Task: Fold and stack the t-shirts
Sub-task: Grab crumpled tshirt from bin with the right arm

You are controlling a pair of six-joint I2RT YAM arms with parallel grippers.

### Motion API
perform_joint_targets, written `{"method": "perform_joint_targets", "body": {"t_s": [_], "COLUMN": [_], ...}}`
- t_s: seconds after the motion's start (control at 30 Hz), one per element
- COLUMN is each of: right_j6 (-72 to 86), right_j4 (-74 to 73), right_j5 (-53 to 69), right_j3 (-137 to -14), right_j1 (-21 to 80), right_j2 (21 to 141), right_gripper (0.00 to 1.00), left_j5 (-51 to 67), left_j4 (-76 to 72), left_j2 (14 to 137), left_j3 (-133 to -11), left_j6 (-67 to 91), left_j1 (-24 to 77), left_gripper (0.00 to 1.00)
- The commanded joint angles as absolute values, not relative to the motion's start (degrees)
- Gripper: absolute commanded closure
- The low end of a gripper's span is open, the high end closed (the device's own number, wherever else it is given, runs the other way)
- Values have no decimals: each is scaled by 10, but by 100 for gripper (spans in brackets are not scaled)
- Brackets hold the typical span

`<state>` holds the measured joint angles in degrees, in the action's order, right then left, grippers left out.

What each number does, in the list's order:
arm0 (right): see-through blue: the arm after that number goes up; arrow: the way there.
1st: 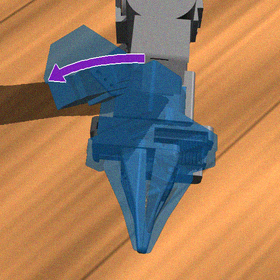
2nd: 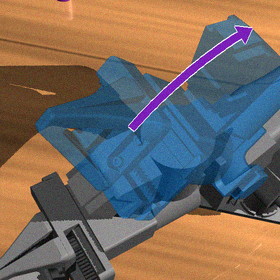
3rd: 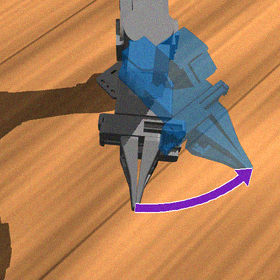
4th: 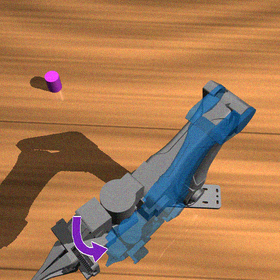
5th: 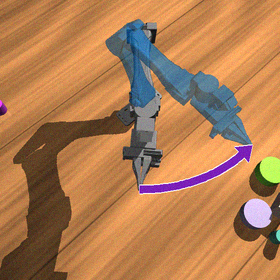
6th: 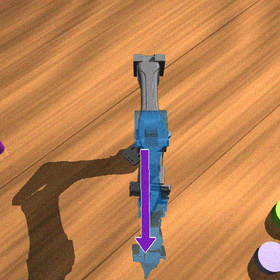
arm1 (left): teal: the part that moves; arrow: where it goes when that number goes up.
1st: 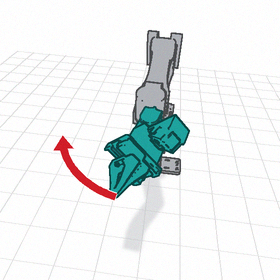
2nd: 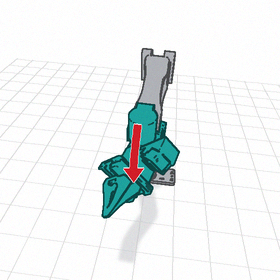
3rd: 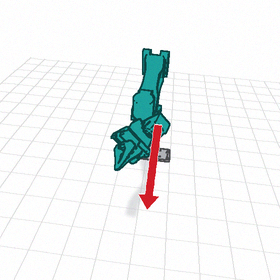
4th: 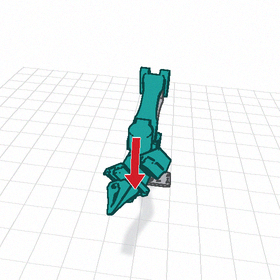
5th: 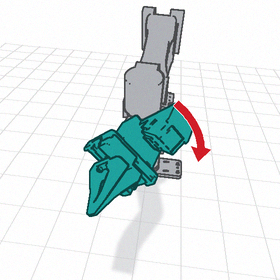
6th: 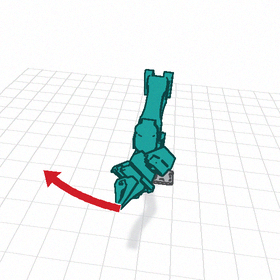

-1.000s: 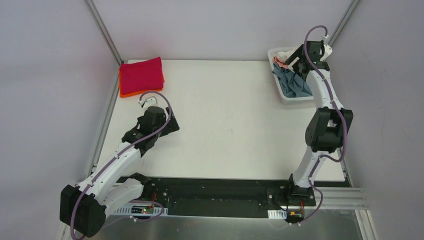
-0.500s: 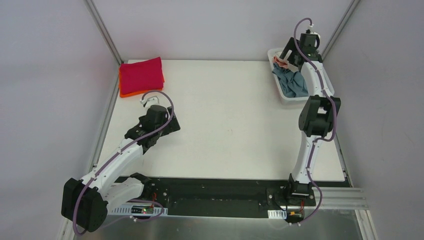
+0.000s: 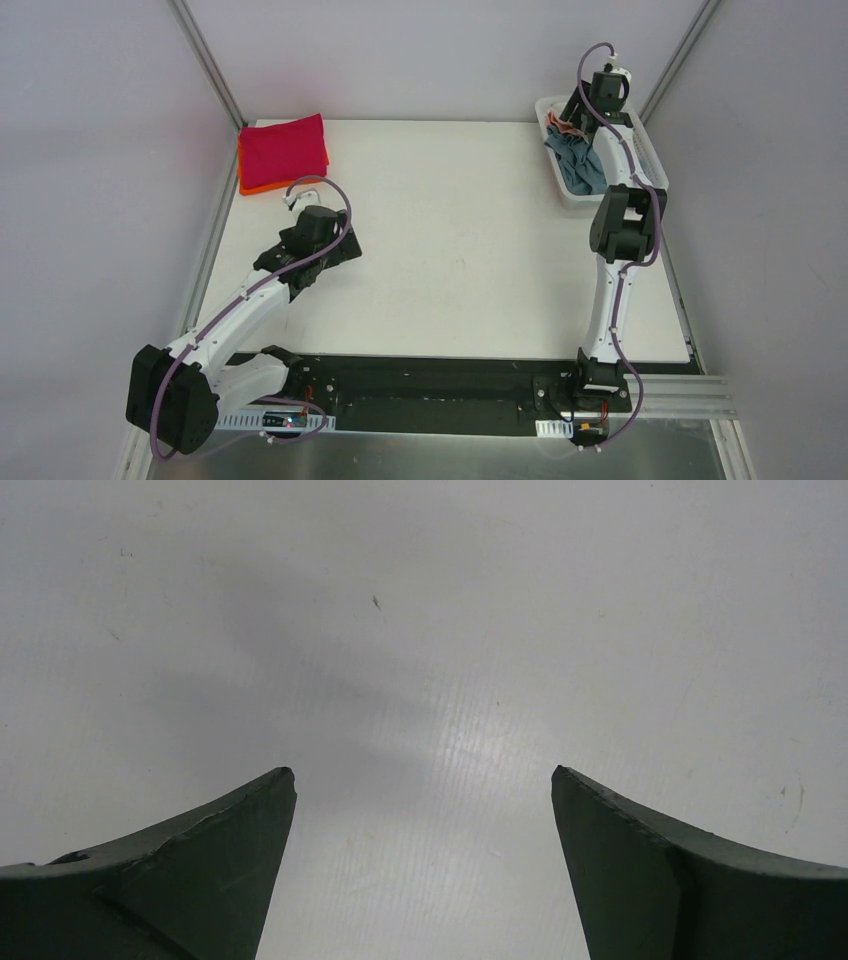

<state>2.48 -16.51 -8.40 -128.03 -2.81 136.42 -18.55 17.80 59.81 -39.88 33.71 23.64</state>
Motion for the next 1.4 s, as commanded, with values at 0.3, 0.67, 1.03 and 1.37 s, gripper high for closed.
{"method": "perform_joint_targets", "body": {"t_s": [0.3,0.67,1.03,1.37], "right_j6": [105,99,86,90], "right_j4": [-62,20,59,146], "right_j5": [-108,-113,-121,-118], "right_j3": [-1311,-1313,-1315,-1380], "right_j1": [-49,-54,-54,-54], "right_j2": [1347,1256,1157,1131], "right_gripper": [92,100,100,100], "left_j5": [-197,-188,-178,-177], "left_j4": [168,168,168,168], "left_j2": [601,583,540,511], "left_j3": [-427,-423,-411,-400], "left_j6": [333,337,342,348], "left_j1": [238,238,238,239], "left_gripper": [1,1,1,1]}}
